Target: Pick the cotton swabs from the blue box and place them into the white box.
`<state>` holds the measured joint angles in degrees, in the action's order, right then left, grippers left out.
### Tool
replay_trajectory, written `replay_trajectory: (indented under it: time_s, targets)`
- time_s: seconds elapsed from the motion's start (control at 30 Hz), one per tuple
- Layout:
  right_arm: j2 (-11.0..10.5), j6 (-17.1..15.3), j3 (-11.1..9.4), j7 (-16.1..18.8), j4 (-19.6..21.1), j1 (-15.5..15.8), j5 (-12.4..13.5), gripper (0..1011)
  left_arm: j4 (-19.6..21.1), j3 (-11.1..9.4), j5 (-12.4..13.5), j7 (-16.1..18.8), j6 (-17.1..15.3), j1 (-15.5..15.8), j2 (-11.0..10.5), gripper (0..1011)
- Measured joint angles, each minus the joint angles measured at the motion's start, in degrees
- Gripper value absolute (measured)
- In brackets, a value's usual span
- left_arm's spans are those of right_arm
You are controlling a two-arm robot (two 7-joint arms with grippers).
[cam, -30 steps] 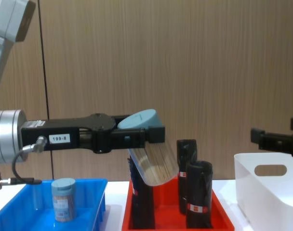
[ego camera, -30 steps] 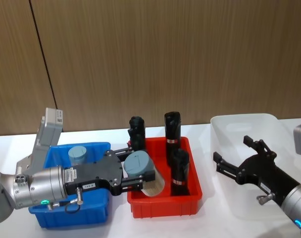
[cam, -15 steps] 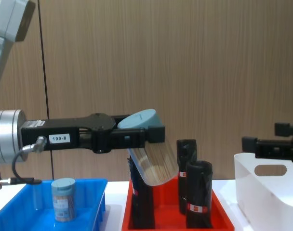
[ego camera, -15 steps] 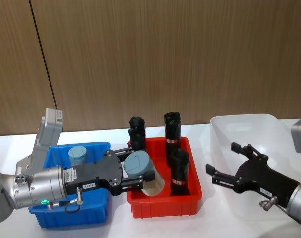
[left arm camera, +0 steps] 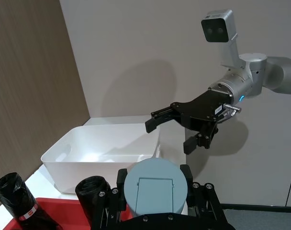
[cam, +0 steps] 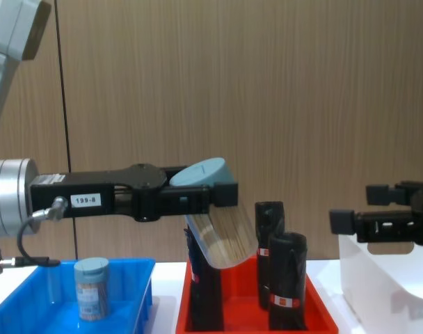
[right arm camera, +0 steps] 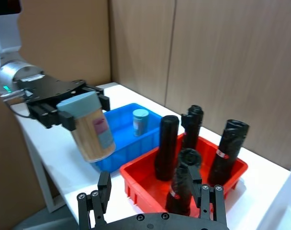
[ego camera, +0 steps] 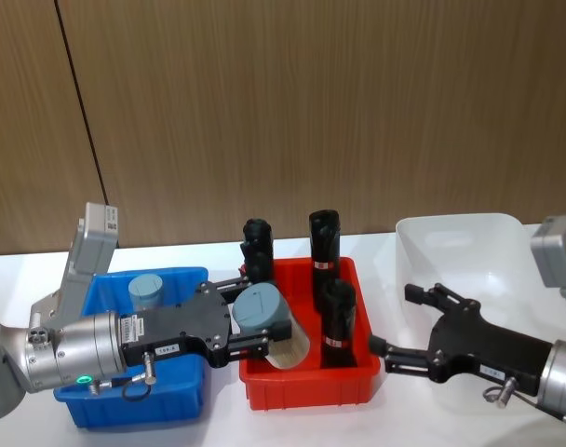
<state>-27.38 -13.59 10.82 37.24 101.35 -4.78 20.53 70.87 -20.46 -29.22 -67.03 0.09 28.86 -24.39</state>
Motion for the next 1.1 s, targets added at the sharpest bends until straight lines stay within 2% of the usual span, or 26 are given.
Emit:
replay_trajectory:
  time_s: [0.3, 1.1]
  targets:
    - [0.8, -0.9, 1.4, 3.2, -1.0, -2.0, -1.5, 1002, 0.0, 0.0, 0.0, 0.0, 0.0, 0.0, 0.0, 661]
    - [4.7, -1.1, 5.2, 6.9, -5.1, -7.4, -5.9, 1001, 0.0, 0.0, 0.0, 0.0, 0.0, 0.0, 0.0, 661]
